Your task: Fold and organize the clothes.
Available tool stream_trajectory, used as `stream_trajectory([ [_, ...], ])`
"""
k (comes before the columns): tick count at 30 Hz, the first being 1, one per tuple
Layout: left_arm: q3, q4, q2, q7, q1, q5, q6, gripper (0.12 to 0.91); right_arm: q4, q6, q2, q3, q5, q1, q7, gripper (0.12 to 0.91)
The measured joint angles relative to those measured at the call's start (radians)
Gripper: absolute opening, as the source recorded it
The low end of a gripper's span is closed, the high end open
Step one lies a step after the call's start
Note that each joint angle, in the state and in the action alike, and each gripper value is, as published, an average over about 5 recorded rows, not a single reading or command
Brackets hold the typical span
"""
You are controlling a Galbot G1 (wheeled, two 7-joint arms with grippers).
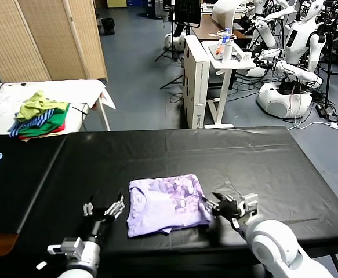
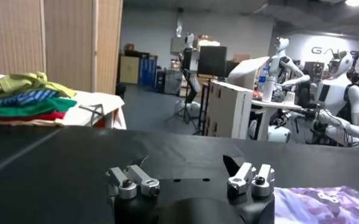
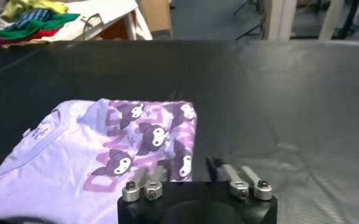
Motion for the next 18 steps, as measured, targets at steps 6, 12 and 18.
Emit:
stream_trajectory([
  [6,0.008,0.007,-0.019,-0.001,0.01,-0.006,-0.016,0.907,0.006,0.108,-0.001,0.036,-0.116,-0.035,-0.073,0.895],
  [12,0.009,-0.006,-0.013,0.002,0.049,-0.005,-0.065,0.907,-0.006,0.398,-0.002,0.084,-0.246,-0.105,-0.099,0.907],
  [18,0.007,-0.038,0.012,0.004,0.118,-0.029,-0.06,0.907,0.006,0.53,-0.003,0.159,-0.313,-0.227,-0.102,0.907],
])
